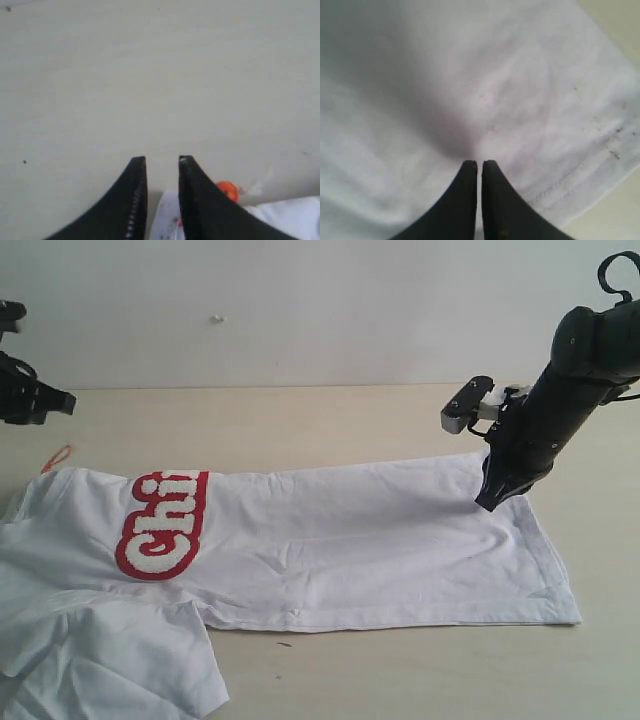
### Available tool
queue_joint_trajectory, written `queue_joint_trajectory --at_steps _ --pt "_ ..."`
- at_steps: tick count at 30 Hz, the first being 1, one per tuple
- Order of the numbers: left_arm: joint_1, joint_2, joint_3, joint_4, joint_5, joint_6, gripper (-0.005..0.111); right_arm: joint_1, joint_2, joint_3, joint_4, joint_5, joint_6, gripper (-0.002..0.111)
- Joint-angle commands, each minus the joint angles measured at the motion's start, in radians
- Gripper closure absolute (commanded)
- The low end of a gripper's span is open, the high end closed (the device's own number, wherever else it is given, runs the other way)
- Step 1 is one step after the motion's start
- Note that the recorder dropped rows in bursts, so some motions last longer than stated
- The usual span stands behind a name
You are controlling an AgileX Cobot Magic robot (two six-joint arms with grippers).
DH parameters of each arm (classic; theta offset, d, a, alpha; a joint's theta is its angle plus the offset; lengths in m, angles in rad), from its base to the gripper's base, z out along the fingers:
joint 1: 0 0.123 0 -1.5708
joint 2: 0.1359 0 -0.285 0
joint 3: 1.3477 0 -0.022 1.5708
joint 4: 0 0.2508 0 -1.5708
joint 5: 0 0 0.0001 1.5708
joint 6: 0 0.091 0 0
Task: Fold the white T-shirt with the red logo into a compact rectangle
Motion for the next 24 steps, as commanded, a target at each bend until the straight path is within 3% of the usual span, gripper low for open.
queue_joint_trajectory --at_steps 1,8,12,13,15,18,21,24 --pt "-0.012 -0.094 0.047 -0.025 0.064 0.087 0.106 -0.004 -0.015 0.003 -0.007 -0.009 -0.004 0.103" --pt "-0.014 -0.19 0.195 -0.062 0.092 0.264 0.107 -0.004 -0.125 0.003 0.004 -0.013 0.008 0.103" --pt "-0.019 -0.19 0.219 -0.377 0.162 0.594 0.107 -0.004 -0.185 0.003 -0.04 0.13 -0.009 0.103" --pt "-0.027 -0.19 0.219 -0.512 0.21 0.732 0.107 -0.004 -0.2 0.003 -0.072 0.174 -0.035 0.103" --pt "-0.044 -0.185 0.219 -0.626 0.306 0.894 0.107 -0.004 -0.212 0.003 -0.048 0.193 -0.041 0.103" --pt "-0.091 -0.151 0.219 -0.601 0.378 0.901 0.107 -0.004 -0.217 0.003 0.249 0.111 -0.101 0.103" --pt "-0.115 -0.125 0.219 -0.594 0.369 0.901 0.107 -0.004 -0.217 0.003 0.287 0.091 0.024 0.103" --pt "-0.113 -0.113 0.219 -0.555 0.324 0.879 0.107 -0.004 -0.217 0.003 0.158 0.064 0.113 0.103"
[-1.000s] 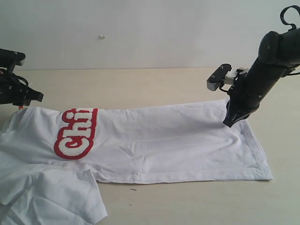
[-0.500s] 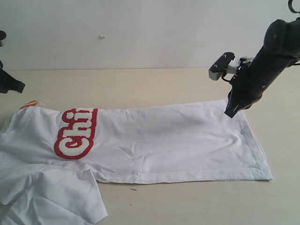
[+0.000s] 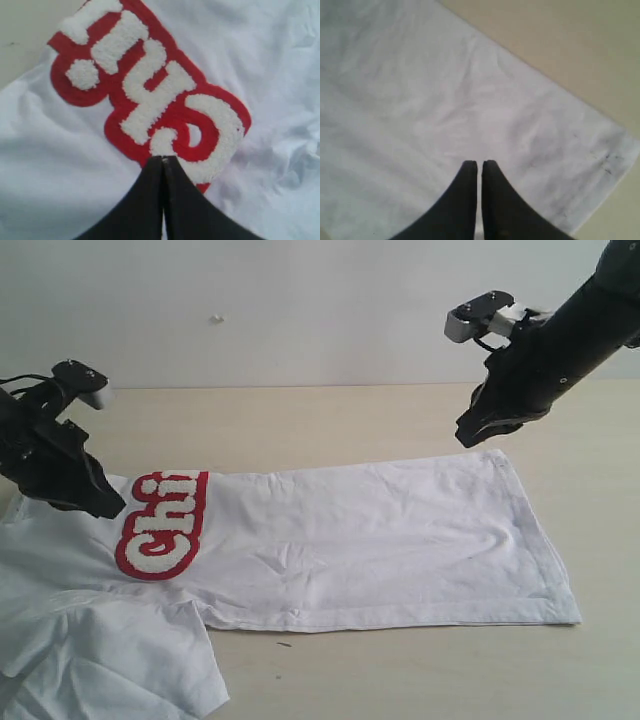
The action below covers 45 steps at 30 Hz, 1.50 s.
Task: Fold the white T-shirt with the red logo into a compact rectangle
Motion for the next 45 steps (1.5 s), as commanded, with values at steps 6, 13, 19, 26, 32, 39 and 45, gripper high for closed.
queue_joint_trajectory --at_steps 6,13,19,26,32,39,45 --pt "0.01 0.066 0.004 0.218 -0.091 -0.233 0.107 -0.001 0.033 0.003 -0.154 -0.01 0.231 0.103" --pt "0.021 0.139 0.004 0.266 -0.2 -0.324 0.107 -0.001 0.123 0.003 -0.284 -0.105 0.395 0.108" --pt "0.045 0.141 0.004 0.267 -0.232 -0.341 0.107 -0.001 0.212 0.003 -0.284 -0.184 0.402 0.108" --pt "0.049 0.154 0.004 0.291 -0.163 -0.318 0.107 -0.001 0.278 0.003 -0.36 -0.226 0.485 0.108" --pt "0.074 0.169 0.004 0.376 -0.162 -0.418 0.107 -0.001 0.266 0.003 -0.508 -0.193 0.647 0.108" --pt "0.112 0.171 0.004 0.406 -0.162 -0.495 0.107 -0.001 0.266 0.003 -0.502 -0.177 0.645 0.108" --pt "0.102 0.17 -0.032 0.366 -0.153 -0.494 0.107 -0.001 0.266 0.003 -0.499 -0.177 0.645 0.108"
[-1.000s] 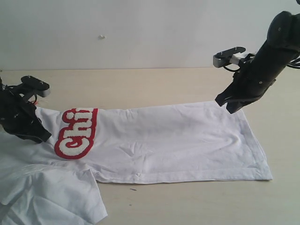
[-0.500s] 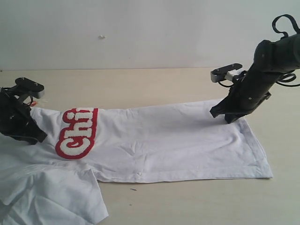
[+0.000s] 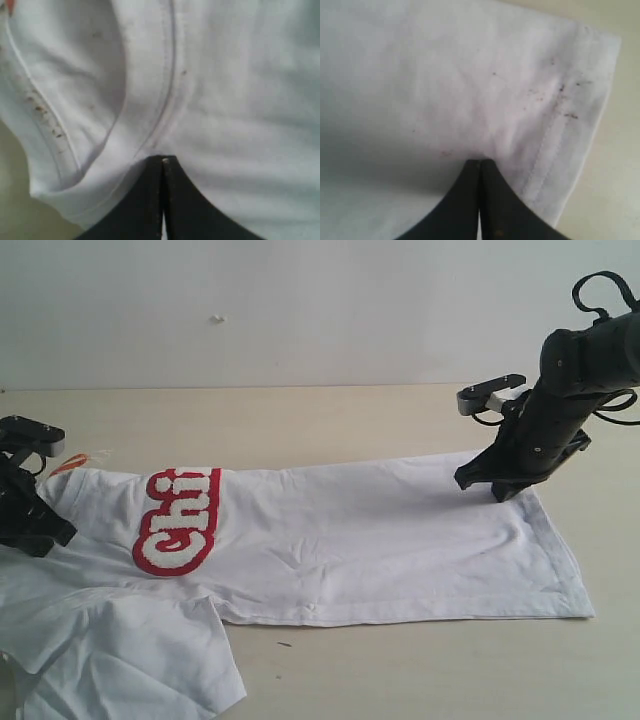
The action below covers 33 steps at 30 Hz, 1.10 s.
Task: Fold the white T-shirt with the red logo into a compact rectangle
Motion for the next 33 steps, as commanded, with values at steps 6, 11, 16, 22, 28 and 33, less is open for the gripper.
queue_joint_trajectory --at_steps 6,11,16,22,28,33 --pt "-0.011 -0.032 -0.05 -0.058 -0.005 -0.008 0.107 -0.006 0.005 0.005 -0.033 0.031 0.001 0.108" --pt "-0.011 -0.047 -0.05 -0.077 -0.005 -0.003 0.107 -0.006 -0.044 0.005 0.0 0.022 -0.001 0.108" --pt "-0.011 -0.047 -0.05 -0.103 0.018 0.019 0.107 -0.006 -0.081 0.005 0.104 0.03 -0.029 0.108" --pt "-0.02 -0.06 -0.05 -0.22 0.036 0.155 0.107 -0.006 -0.117 0.005 0.187 0.046 -0.07 0.108" --pt "-0.02 -0.093 -0.05 -0.423 0.103 0.378 0.107 -0.006 -0.127 0.005 0.332 0.061 -0.191 0.108" --pt "-0.033 -0.125 -0.047 -0.437 0.182 0.462 0.107 0.009 -0.127 0.005 0.358 0.064 -0.21 0.108"
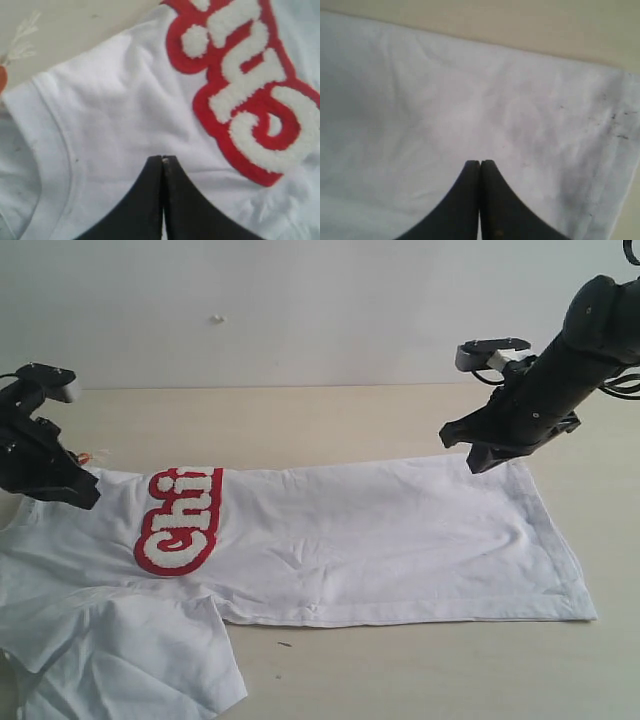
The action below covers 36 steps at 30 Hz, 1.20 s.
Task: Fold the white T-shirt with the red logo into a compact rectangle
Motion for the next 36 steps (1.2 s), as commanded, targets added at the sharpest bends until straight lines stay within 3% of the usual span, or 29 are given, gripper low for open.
queue_joint_trajectory --at_steps 1,6,11,17,22,32,36 --pt "-0.036 -0.039 0.007 -0.013 0.068 0.084 0.107 0.019 -0.012 0.003 0.02 0.003 -0.027 0.108" --pt "-0.186 -0.078 0.043 0.072 0.024 0.072 0.107 0.05 -0.019 0.003 -0.025 0.003 -0.042 0.108" --pt "-0.311 -0.1 0.061 0.192 0.03 -0.058 0.107 0.056 -0.078 0.003 -0.041 0.04 -0.006 0.108" --pt "-0.491 -0.143 0.136 0.503 0.065 -0.338 0.107 0.056 -0.172 0.004 -0.046 0.129 0.005 0.108" --pt "-0.628 -0.195 0.202 0.551 0.102 -0.443 0.107 0.056 -0.252 0.021 -0.049 0.212 0.005 0.108" --pt "-0.9 -0.312 0.389 0.658 0.016 -0.756 0.107 0.056 -0.448 0.229 -0.049 0.12 0.041 0.108" --pt "-1.032 -0.311 0.451 0.824 -0.014 -1.0 0.107 0.056 -0.476 0.262 -0.046 0.128 0.041 0.108"
